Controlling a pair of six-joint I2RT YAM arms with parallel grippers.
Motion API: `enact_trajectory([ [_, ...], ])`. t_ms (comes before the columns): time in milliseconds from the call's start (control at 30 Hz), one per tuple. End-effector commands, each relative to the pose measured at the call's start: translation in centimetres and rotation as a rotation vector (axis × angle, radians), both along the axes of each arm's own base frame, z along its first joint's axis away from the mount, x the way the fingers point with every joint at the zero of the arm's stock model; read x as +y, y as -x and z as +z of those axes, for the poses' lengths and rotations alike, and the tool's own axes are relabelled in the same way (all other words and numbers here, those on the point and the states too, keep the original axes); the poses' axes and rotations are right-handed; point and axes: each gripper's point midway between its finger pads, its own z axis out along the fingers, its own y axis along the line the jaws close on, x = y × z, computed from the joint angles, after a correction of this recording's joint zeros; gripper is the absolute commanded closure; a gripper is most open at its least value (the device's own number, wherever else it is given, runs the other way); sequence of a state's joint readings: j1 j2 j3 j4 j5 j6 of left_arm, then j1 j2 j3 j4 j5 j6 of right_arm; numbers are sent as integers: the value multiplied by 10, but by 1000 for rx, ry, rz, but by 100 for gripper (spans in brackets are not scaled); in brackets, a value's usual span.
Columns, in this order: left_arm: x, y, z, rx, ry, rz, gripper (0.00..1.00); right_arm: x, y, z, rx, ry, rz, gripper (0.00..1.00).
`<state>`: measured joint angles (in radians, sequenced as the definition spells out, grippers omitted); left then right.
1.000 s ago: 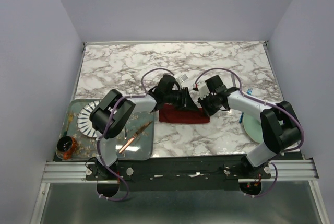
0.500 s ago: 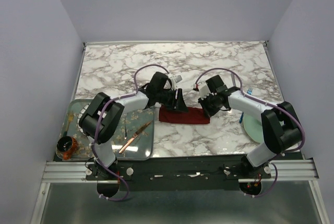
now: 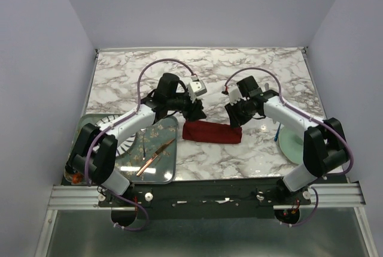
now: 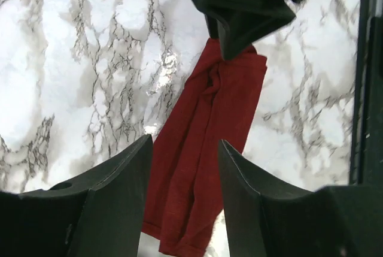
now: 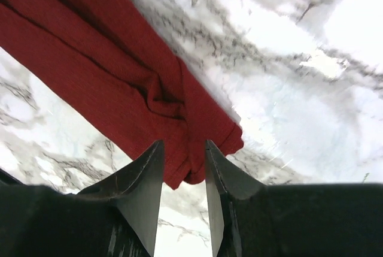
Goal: Fold the napkin into a case and place the utensils inside
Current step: Smooth out the smaller rectangle-folded napkin at the center of the board.
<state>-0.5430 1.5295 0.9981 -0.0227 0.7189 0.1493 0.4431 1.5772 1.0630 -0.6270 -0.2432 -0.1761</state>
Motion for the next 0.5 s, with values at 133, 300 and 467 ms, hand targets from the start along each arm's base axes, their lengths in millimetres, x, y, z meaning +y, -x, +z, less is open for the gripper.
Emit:
enact_trajectory([
  [133, -26, 26, -45, -320, -200, -349, 45, 16, -18, 1, 36, -37, 3, 60],
  [300, -41, 29, -63, -337, -246, -396, 46, 18, -14, -13, 91, -40, -2, 64],
  [467, -47, 34, -82, -314, -288, -433, 47, 19, -9, -21, 121, -45, -3, 66],
])
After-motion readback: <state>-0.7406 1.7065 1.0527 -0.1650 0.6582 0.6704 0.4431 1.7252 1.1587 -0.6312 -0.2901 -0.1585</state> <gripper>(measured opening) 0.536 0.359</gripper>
